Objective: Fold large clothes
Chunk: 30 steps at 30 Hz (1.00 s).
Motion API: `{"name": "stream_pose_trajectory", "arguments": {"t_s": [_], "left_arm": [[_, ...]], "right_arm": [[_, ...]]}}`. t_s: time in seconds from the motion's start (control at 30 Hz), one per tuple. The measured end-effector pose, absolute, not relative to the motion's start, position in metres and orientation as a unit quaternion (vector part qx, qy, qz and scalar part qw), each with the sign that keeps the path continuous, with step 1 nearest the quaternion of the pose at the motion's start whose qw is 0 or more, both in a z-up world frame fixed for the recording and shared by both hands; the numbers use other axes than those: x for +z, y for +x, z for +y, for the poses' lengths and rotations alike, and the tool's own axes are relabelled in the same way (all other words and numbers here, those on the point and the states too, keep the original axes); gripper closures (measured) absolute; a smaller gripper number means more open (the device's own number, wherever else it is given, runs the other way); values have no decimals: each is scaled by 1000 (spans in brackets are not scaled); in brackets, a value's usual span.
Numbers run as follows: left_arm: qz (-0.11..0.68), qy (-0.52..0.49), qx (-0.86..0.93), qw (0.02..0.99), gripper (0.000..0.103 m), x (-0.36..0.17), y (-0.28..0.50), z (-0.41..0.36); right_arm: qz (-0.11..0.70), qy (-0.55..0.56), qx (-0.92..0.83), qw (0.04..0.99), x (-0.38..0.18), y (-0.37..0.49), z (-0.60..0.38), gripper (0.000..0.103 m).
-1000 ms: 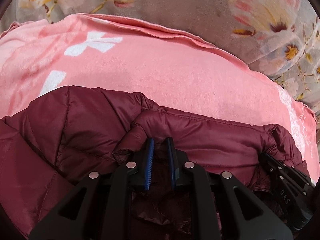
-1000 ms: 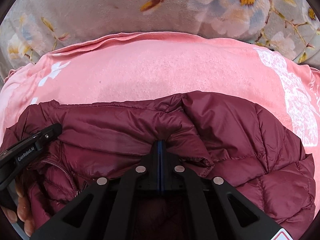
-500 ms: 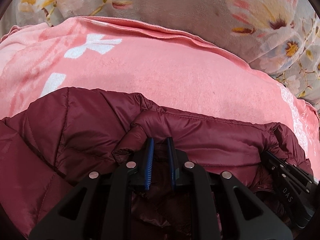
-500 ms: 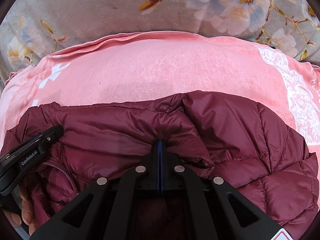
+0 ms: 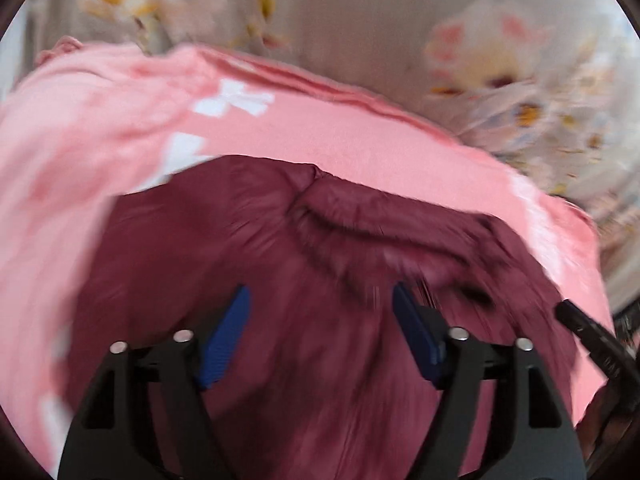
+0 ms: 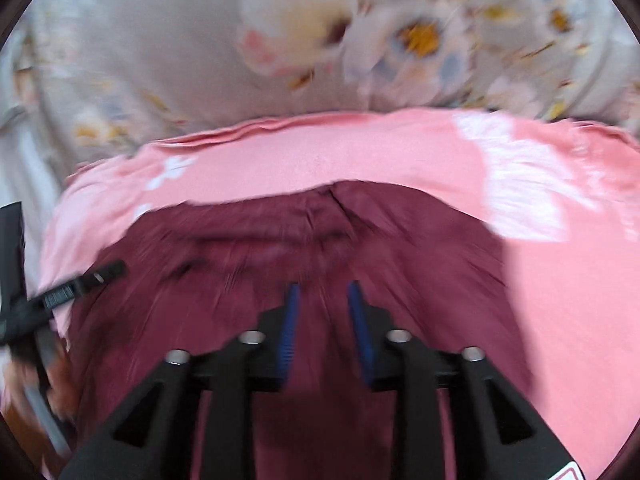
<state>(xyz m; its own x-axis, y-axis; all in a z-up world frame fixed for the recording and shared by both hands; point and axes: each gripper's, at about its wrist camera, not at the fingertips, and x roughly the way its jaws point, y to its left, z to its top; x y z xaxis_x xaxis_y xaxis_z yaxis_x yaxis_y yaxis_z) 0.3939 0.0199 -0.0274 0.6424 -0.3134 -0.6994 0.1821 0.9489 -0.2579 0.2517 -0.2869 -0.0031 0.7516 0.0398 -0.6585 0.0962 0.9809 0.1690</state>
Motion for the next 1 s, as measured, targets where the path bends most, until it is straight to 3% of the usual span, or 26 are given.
{"name": "stream_pose_trajectory", "arguments": {"t_s": [0.03, 0.1, 0.3, 0.43, 0.6, 0.7, 0.77, 0.8, 0.83, 0.87, 1.0], "left_arm": [[400, -70, -141, 903, 23, -20, 362, 41], [409, -64, -133, 901, 21, -15, 318, 75], [457, -154, -112, 869, 15, -53, 186, 185], [477, -242, -117, 837, 15, -87, 141, 209], [452, -264, -140, 840, 16, -85, 125, 195], [460, -259, -140, 837, 36, -88, 126, 182], [461, -245, -126, 843, 55, -88, 124, 179], [462, -244, -120, 844, 61, -87, 122, 178], [463, -247, -117, 843, 75, -88, 120, 180], [464, -253, -115, 841, 82, -87, 118, 183], [457, -271, -123, 838, 95, -81, 107, 198]], "right_arm": [[349, 98, -17, 932, 0, 223, -291, 53], [356, 114, -29, 927, -3, 140, -311, 46], [393, 217, -63, 892, -53, -11, -346, 40], [391, 259, -55, 882, -80, -36, -334, 39], [369, 298, -51, 879, -91, -27, -323, 38], [357, 316, -64, 877, -93, -20, -320, 40], [355, 320, -72, 875, -94, -19, -318, 57], [354, 329, -65, 873, -95, -19, -317, 74], [350, 340, -61, 871, -94, -20, -317, 83], [346, 345, -59, 870, -93, -22, -319, 86], [326, 357, -44, 874, -82, -37, -321, 96]]}}
